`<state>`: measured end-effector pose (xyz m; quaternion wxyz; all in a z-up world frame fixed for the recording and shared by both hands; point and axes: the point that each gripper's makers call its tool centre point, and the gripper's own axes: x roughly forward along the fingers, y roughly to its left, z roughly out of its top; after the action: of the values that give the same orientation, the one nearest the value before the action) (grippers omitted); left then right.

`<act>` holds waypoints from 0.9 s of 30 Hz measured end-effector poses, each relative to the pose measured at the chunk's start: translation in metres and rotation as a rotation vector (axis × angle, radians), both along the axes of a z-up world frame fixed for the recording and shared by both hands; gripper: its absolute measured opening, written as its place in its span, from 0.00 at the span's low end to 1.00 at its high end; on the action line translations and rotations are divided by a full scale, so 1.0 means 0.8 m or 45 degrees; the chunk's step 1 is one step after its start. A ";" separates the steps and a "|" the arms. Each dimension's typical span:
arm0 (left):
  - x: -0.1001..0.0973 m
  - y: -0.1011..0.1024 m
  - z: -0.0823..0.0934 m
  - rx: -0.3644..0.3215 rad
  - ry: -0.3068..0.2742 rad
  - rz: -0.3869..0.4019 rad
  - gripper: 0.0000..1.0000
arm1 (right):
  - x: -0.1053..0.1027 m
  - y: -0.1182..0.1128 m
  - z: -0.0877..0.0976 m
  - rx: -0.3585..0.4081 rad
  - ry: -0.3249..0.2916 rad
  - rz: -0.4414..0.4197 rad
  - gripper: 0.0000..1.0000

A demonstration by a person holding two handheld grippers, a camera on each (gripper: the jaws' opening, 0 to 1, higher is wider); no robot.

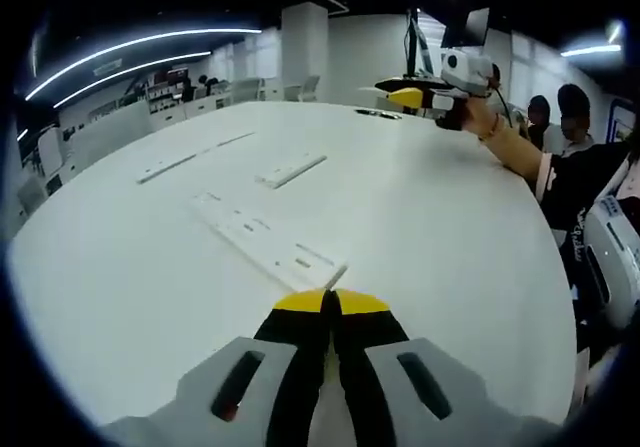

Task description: Locate the socket holder cover, grip the socket holder cover, clip it into the socket holder slot.

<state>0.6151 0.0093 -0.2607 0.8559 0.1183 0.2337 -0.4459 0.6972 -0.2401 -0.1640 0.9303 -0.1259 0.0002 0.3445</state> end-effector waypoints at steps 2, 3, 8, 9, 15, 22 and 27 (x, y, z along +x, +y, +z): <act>0.001 0.000 0.000 0.003 -0.010 0.004 0.03 | -0.001 0.001 0.000 0.001 0.000 0.001 0.39; 0.002 0.000 0.000 0.007 -0.018 0.006 0.03 | -0.001 0.001 0.000 0.001 0.000 0.001 0.39; 0.007 0.003 0.001 0.029 -0.058 0.014 0.03 | -0.002 0.004 -0.004 -0.006 0.006 0.007 0.39; 0.008 0.004 0.002 0.030 -0.062 0.015 0.03 | -0.002 0.005 -0.004 -0.008 0.007 0.008 0.39; 0.010 0.005 0.003 0.022 -0.064 0.019 0.03 | -0.001 0.004 -0.005 -0.016 0.011 0.009 0.39; 0.014 0.006 0.004 0.035 -0.094 0.031 0.03 | -0.001 0.005 -0.006 -0.026 0.009 0.010 0.39; 0.014 0.004 0.004 0.036 -0.107 0.039 0.03 | -0.003 0.007 -0.004 -0.026 0.004 0.019 0.39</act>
<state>0.6263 0.0128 -0.2577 0.8699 0.1455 0.2058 -0.4241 0.6948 -0.2349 -0.1673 0.9264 -0.1348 0.0042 0.3516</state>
